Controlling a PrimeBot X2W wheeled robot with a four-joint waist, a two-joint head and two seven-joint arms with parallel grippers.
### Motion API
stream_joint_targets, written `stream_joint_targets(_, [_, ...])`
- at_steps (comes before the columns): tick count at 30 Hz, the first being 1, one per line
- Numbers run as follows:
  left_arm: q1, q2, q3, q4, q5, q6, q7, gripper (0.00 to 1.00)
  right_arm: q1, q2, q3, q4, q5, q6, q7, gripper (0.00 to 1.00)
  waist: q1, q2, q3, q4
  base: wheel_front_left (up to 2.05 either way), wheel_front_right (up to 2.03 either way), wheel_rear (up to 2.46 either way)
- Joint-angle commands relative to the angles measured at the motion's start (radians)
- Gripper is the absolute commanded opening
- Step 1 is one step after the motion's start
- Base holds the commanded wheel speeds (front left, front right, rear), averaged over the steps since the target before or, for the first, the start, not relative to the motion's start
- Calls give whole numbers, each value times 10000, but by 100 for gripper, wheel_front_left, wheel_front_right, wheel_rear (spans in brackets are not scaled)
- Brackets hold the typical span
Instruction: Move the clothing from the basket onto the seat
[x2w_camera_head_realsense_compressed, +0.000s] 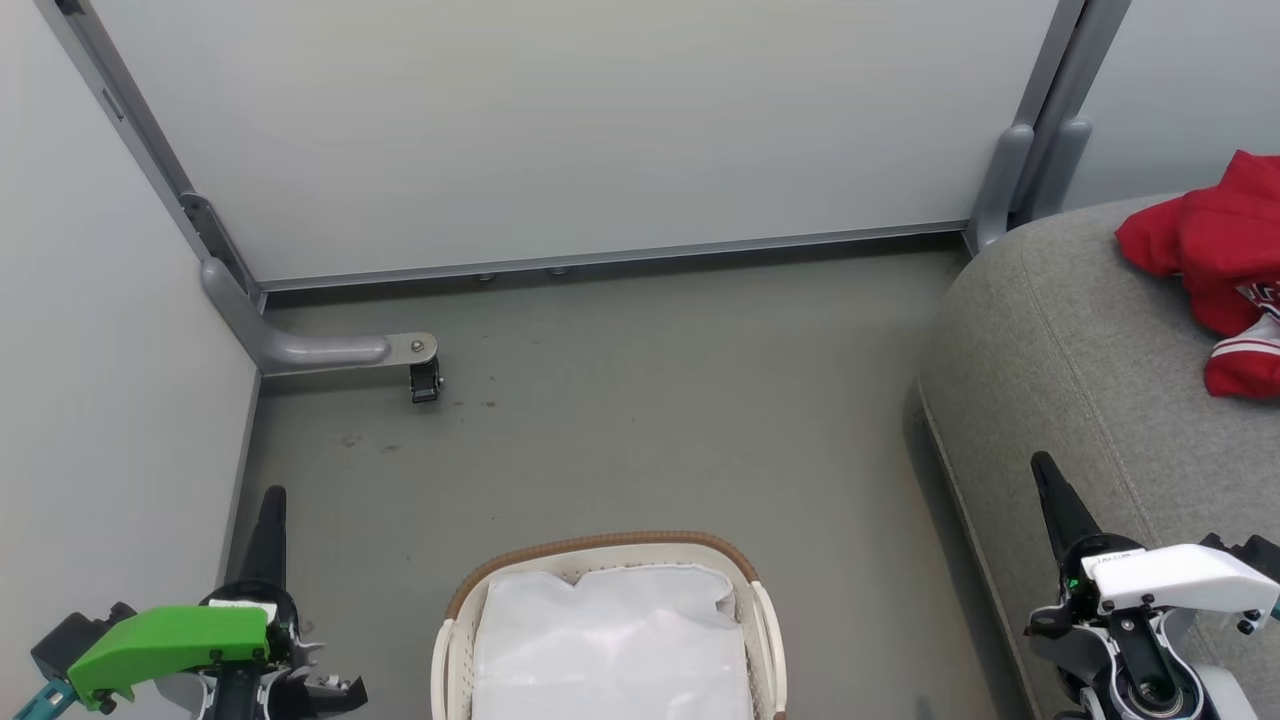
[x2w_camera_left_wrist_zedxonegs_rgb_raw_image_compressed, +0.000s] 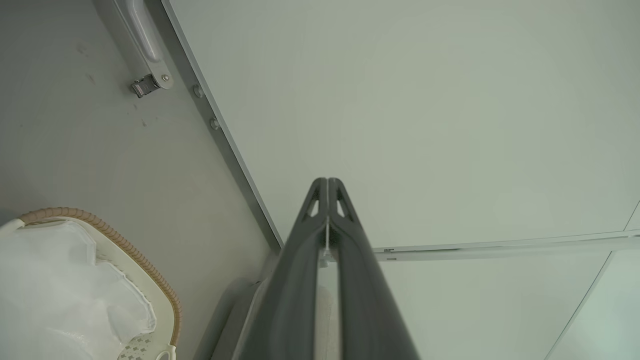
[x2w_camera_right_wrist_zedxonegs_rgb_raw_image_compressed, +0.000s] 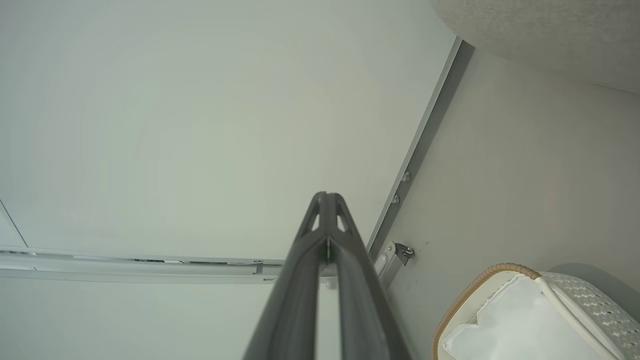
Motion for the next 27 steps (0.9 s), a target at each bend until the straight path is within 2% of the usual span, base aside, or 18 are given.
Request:
stream_joint_targets(1, [-235,9,51,-72,-211,11,62,0,68,-62,-56,-110,213,-7,66,0,0,0,-7,1,0,0,0])
stream_joint_targets(27, [-316,-24,228,-228,-1727,14,514,0,166,-78,-208,-378,1880,-6,499,0,0,0,-142,15,0,0,0])
